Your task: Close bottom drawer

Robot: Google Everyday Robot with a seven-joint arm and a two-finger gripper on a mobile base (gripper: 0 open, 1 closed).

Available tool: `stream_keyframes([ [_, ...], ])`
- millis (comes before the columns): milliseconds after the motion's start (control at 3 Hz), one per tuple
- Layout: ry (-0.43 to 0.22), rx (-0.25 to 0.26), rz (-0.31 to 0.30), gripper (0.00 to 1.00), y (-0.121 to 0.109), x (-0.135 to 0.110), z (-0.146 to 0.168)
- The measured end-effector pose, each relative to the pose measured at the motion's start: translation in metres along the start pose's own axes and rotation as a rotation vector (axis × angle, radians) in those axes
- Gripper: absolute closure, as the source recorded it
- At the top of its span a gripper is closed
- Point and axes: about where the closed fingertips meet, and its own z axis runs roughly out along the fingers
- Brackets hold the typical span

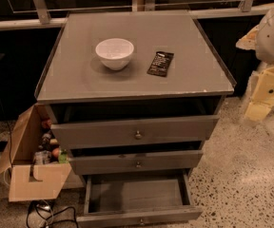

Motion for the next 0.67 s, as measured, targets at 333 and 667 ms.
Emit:
stream_keyframes([
  [333, 0.0, 0.0, 0.0, 0.0, 0.0, 0.0, 0.0],
  [667, 0.0, 0.0, 0.0, 0.21, 0.0, 0.0, 0.0],
])
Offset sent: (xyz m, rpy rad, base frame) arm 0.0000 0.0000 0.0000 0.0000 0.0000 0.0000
